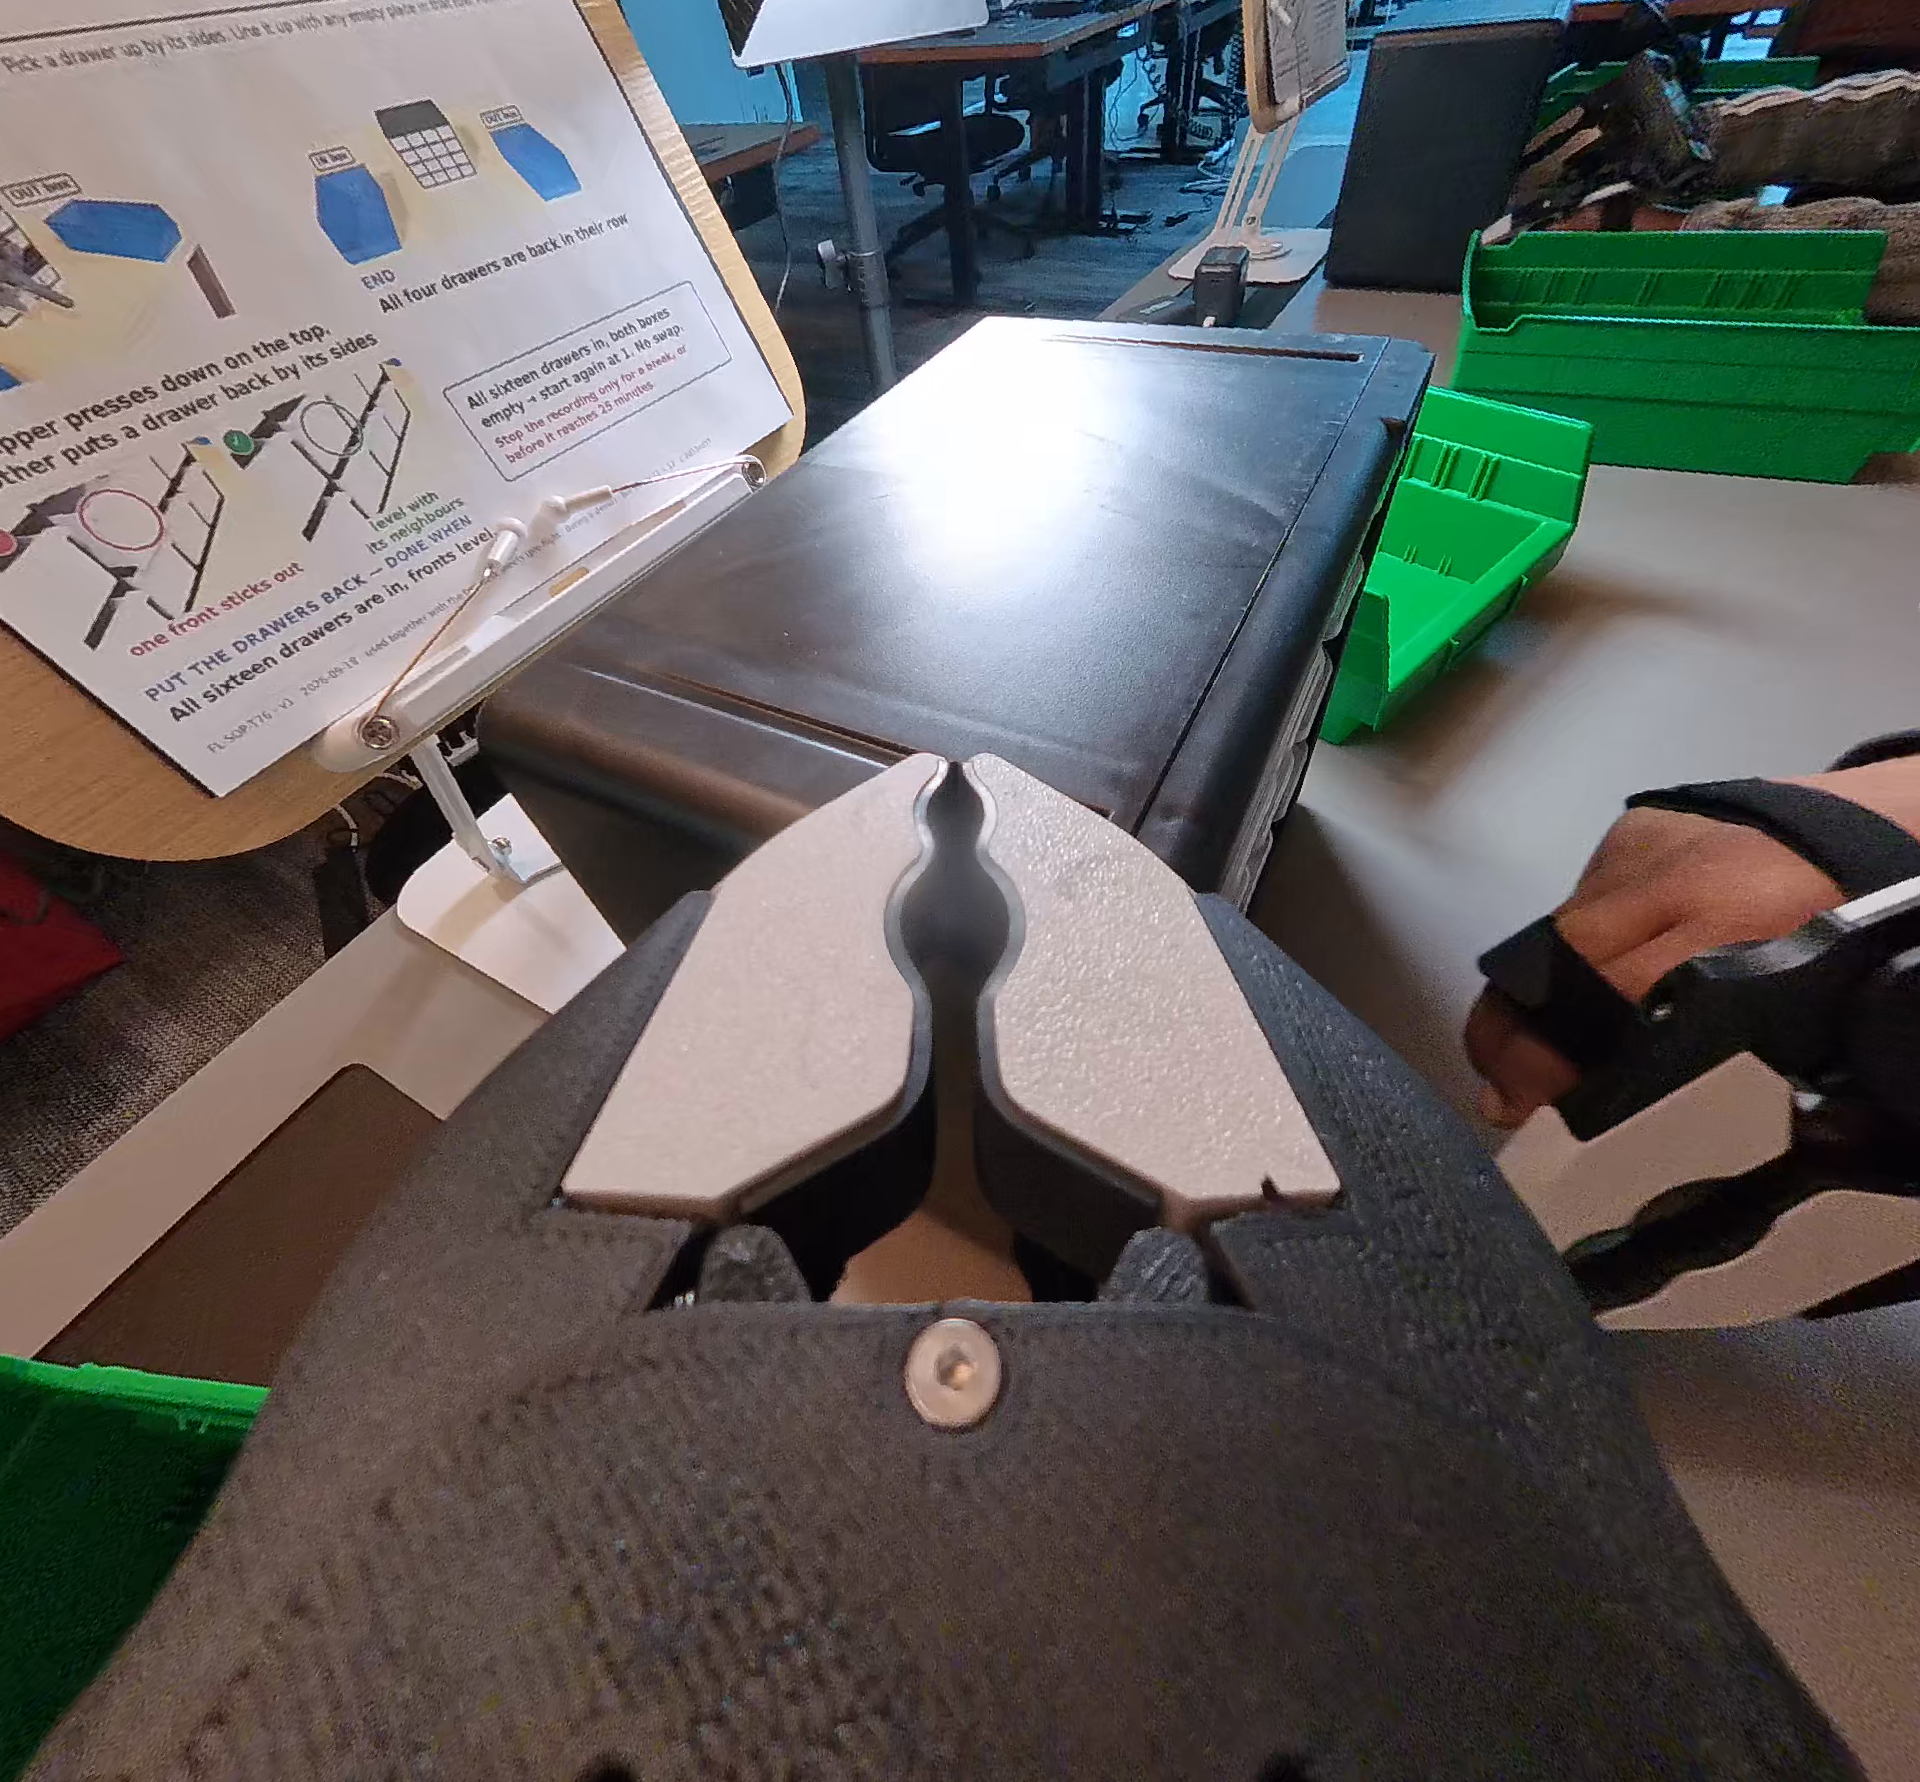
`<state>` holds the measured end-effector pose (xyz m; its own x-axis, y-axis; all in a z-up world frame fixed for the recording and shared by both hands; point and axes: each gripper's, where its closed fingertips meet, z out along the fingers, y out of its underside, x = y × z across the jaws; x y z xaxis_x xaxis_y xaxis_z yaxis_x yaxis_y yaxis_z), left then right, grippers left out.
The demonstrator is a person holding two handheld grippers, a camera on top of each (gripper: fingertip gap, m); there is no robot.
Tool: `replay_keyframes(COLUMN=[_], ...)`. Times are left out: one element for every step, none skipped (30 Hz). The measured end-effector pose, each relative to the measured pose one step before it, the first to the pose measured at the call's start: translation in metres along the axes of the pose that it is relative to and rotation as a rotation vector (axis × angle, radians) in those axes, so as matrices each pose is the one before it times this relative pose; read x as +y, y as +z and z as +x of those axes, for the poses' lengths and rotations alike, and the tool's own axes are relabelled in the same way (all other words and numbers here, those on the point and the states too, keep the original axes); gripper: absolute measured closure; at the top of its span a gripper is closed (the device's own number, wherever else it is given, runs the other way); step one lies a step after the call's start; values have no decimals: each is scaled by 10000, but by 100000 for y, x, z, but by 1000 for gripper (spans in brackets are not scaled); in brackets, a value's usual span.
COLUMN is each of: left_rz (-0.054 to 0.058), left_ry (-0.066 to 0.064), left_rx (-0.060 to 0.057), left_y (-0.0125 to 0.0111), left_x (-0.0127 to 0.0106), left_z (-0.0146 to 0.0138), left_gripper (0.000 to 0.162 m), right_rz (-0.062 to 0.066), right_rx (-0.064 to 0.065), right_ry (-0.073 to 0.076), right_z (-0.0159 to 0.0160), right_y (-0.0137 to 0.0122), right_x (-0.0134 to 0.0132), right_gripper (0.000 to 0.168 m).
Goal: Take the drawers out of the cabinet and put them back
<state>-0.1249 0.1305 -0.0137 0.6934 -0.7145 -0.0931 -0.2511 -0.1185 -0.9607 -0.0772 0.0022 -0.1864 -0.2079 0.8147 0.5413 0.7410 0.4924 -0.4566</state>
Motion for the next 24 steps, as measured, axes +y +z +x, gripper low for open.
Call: replay_keyframes(left_rz=[2,0,1,7,13,11,3,-6,-13,-11,-2,1,2,9,12,8,3,-1,-1,3,10,15,17,18], left_ry=[6,5,5,9,18,28,33,21,-3,-6,6,1,-13,-14,-6,3,11,17,14,5,-3,-7,-14,-22], left_rx=[-3,-4,-3,10,42,69,62,29,3,-8,-11,-1,11,11,5,-3,-10,-13,-8,3,16,29,39,46], left_y=[-3,-10,1,-6,-2,-10,-5,3,3,-3,6,1,1,-5,4,-5,-4,0,0,2,3,-1,7,10], left_x=[9,-8,-2,2,-7,-6,-10,-2,-3,0,-2,-2,0,4,-4,2,-5,-2,0,-4,1,-1,-4,4], left_z=[0,-2,-7,21,85,134,135,100,60,14,2,-2,-4,-2,5,-4,1,-1,-6,0,3,2,-1,14], left_gripper=[162,162,162,162,162,162,162,162,162,162,162,162,162,162,162,162,162,162,162,162,162,162,162,162], right_rz=[15,48,111,118,34,-45,1,101,109,53,36,118,164,98,120,206,61,-13,37,139,241,194,72,-1], right_rx=[-302,-306,-276,-222,148,23,-59,-73,-74,-51,-34,-84,-173,-235,-150,-59,-78,-77,-48,-181,-136,-27,14,43], right_ry=[63,63,64,54,74,17,49,128,149,45,-64,1,162,190,101,103,135,85,49,84,178,137,33,-70], right_z=[-567,-597,-570,-505,138,79,58,81,120,201,343,461,538,554,683,755,682,569,444,78,-47,-99,-291,-498], right_y=[-565,-557,-554,-546,-456,-391,-378,-346,-294,-289,-369,-462,-485,-464,-483,-495,-407,-332,-277,-284,-311,-282,-207,-153], right_x=[-62,-124,-234,-277,-132,65,54,-93,-133,-72,-113,-320,-510,-515,-575,-693,-477,-297,-246,-314,-417,-292,-38,166], right_gripper=[150,150,150,150,150,150,150,150,150,150,150,150,150,150,150,150,150,151,151,151,151,151,151,151])
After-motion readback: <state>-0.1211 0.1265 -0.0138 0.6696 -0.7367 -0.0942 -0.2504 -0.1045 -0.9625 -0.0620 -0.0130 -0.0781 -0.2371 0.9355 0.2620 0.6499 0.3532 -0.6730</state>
